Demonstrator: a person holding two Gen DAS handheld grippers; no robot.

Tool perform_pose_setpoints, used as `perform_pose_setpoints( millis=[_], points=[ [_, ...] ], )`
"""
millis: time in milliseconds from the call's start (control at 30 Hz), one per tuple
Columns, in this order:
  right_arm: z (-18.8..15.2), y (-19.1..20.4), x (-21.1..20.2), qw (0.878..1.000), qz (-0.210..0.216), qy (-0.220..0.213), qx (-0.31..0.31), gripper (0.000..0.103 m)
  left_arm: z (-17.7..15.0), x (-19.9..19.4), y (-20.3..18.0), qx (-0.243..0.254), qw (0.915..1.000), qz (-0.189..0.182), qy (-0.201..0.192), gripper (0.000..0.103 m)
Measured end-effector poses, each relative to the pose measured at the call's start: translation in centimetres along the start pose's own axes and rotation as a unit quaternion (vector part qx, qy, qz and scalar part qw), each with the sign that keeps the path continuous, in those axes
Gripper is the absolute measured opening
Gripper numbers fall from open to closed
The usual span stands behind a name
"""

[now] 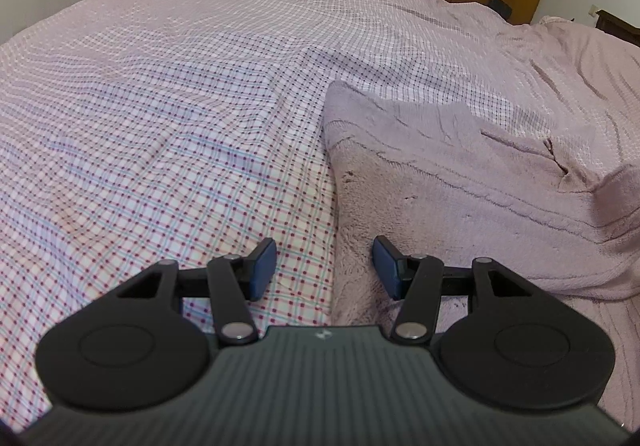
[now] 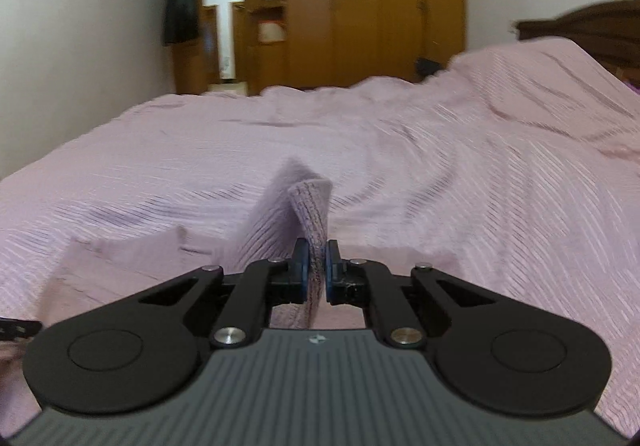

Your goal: Fold small clothes

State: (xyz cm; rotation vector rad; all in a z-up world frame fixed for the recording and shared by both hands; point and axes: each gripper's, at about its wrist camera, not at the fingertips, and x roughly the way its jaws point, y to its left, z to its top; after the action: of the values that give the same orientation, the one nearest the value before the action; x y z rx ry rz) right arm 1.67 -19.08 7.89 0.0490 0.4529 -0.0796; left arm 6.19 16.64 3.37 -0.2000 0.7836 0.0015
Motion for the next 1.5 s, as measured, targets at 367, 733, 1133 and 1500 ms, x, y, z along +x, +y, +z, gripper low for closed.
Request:
perform_pose_setpoints(
  millis=[367, 733, 1133, 1500],
  points=[
    [-6.5, -5.5, 3.3, 0.990, -0.053, 0.099, 0.090, 0.008, -0.1, 0.0, -0.1, 0.006, 1.0000, 0.001, -0.001, 0.055],
    [-4.9, -4.4, 0.7, 0.993, -0.057, 0.065, 0.084, 0.053, -0.2, 0.1, 0.0, 0.010, 0.9999, 0.002, -0.003, 0.055],
    [-6.2, -6.1, 2.4, 0.989, -0.060, 0.097, 0.090, 0.055, 0.0, -0.2, -0.6, 0.023, 0.9997, 0.005, 0.001, 0.057],
    [-6.8, -5.3, -7.9, 0.995, 0.042, 0.076, 0.053, 0.070, -1.6, -5.8, -1.0, 0.011, 0.9999, 0.001, -0.005, 0.066]
  ],
)
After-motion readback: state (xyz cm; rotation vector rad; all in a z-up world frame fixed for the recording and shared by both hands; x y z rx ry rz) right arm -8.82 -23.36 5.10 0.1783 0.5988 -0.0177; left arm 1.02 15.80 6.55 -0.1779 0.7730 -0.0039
